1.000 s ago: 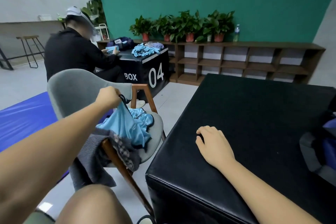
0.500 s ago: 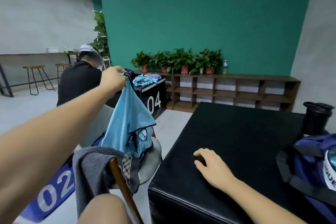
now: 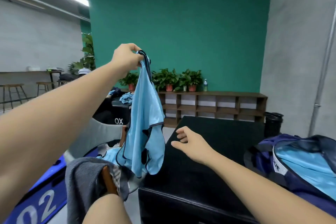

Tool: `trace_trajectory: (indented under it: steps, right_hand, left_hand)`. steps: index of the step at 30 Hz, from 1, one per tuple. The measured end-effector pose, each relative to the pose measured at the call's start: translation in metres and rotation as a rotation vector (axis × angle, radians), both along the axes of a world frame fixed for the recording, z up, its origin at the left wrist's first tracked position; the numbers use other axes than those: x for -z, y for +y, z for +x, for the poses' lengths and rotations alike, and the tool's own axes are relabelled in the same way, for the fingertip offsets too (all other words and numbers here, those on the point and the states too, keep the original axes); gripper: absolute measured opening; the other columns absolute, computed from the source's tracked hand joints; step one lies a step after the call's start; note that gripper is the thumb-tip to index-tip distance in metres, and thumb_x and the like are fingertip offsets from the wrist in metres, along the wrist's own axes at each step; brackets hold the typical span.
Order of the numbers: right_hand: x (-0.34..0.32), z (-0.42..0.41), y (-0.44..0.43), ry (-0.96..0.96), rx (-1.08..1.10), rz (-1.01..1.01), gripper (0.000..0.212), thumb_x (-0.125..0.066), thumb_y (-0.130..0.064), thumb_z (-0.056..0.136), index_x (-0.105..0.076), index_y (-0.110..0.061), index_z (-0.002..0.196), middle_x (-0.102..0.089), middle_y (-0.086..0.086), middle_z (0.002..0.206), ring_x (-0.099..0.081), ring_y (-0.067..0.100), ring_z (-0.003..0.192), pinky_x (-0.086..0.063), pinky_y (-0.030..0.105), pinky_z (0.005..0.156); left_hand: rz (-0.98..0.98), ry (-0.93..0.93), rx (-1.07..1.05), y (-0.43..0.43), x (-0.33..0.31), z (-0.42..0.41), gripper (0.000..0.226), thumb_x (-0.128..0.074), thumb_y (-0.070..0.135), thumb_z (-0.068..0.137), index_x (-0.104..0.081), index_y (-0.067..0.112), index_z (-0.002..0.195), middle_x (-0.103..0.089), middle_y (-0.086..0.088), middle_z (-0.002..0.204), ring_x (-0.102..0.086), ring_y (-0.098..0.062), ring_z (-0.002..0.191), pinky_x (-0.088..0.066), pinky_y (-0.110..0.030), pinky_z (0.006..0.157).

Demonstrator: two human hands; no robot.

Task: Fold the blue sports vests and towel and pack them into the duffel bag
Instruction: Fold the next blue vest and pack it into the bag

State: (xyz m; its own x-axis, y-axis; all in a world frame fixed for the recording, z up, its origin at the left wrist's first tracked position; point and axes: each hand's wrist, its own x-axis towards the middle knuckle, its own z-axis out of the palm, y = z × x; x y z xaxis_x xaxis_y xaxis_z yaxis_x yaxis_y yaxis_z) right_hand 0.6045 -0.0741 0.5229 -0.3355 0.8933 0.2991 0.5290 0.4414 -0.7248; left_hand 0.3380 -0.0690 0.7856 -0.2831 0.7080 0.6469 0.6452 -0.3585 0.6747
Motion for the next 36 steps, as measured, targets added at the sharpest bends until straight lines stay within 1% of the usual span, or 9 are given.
trace_trajectory:
  steps: [4,7,10,14,17,23,29,33,36]
  right_hand:
    - [-0.022,0.006,-0.022,0.012,0.014,-0.034,0.056,-0.080,-0.050,0.088,-0.054,-0.032,0.134,-0.064,-0.011,0.121,-0.067,0.009,0.103,-0.053,0.024,0.082]
    - [-0.031,0.017,-0.035,0.112,0.027,-0.055,0.037,-0.080,-0.046,0.087,-0.065,-0.032,0.118,-0.071,-0.008,0.105,-0.066,0.006,0.090,-0.050,0.023,0.076]
    - [-0.038,0.035,-0.043,0.274,-0.038,-0.140,0.016,-0.075,-0.035,0.093,-0.076,-0.023,0.104,-0.078,0.002,0.108,-0.065,0.011,0.086,-0.053,0.030,0.077]
    - [-0.052,0.064,-0.058,0.374,-0.075,-0.130,0.019,-0.065,-0.028,0.103,-0.076,-0.013,0.098,-0.078,0.000,0.099,-0.066,0.012,0.087,-0.051,0.033,0.078]
    - [-0.073,0.086,-0.065,0.439,-0.018,-0.028,0.022,-0.060,-0.020,0.106,-0.076,-0.008,0.096,-0.079,0.006,0.097,-0.068,0.019,0.087,-0.052,0.039,0.080]
    - [-0.142,0.125,-0.071,0.351,0.195,0.224,0.022,-0.059,-0.022,0.102,-0.072,-0.013,0.086,-0.068,0.008,0.080,-0.062,0.022,0.074,-0.061,0.058,0.081]
    - [-0.203,0.144,-0.087,0.239,0.297,0.391,0.019,-0.059,-0.022,0.097,-0.072,-0.015,0.085,-0.072,0.007,0.078,-0.063,0.014,0.066,-0.061,0.049,0.077]
    - [-0.230,0.143,-0.096,0.241,0.280,0.407,0.018,-0.058,-0.014,0.100,-0.074,-0.009,0.092,-0.069,0.001,0.076,-0.062,0.009,0.060,-0.055,0.033,0.067]
    - [-0.241,0.140,-0.095,0.237,0.240,0.412,0.021,-0.061,-0.016,0.100,-0.075,-0.017,0.084,-0.065,0.004,0.073,-0.055,0.018,0.063,-0.050,0.034,0.065]
  left_hand:
    - [0.037,-0.001,0.075,-0.026,-0.020,0.030,0.005,-0.068,0.010,0.096,-0.070,0.013,0.099,-0.078,-0.008,0.090,-0.070,-0.004,0.056,-0.052,-0.018,0.050]
    - [0.050,0.010,0.121,-0.038,-0.028,0.048,0.006,-0.068,0.012,0.097,-0.071,0.012,0.102,-0.079,-0.005,0.089,-0.072,-0.005,0.059,-0.053,-0.022,0.055]
    - [0.055,0.000,0.169,-0.047,-0.031,0.064,0.004,-0.068,0.013,0.098,-0.070,0.012,0.101,-0.080,-0.005,0.088,-0.072,-0.005,0.060,-0.053,-0.024,0.056]
    - [0.043,0.000,0.181,-0.053,-0.029,0.076,0.006,-0.070,0.013,0.098,-0.071,0.010,0.103,-0.080,-0.005,0.089,-0.071,-0.006,0.060,-0.052,-0.024,0.056]
    - [0.028,-0.006,0.172,-0.053,-0.025,0.080,0.011,-0.070,0.013,0.097,-0.072,0.006,0.106,-0.080,-0.006,0.089,-0.071,-0.007,0.060,-0.052,-0.023,0.055]
    - [-0.046,0.057,0.153,-0.051,-0.004,0.092,0.007,-0.071,0.015,0.095,-0.073,0.009,0.098,-0.074,-0.006,0.085,-0.062,-0.009,0.056,-0.046,-0.020,0.048]
    - [-0.164,0.118,0.218,-0.054,0.021,0.099,0.012,-0.076,0.023,0.091,-0.075,0.012,0.094,-0.069,-0.002,0.083,-0.053,-0.020,0.073,-0.039,-0.030,0.063]
    - [-0.219,0.174,0.332,-0.069,0.035,0.117,0.007,-0.072,0.024,0.094,-0.078,0.020,0.095,-0.074,0.007,0.092,-0.058,-0.014,0.083,-0.041,-0.029,0.069]
    - [-0.250,0.221,0.449,-0.079,0.041,0.133,0.013,-0.068,0.028,0.097,-0.080,0.031,0.101,-0.077,0.008,0.102,-0.065,-0.008,0.090,-0.046,-0.028,0.077]
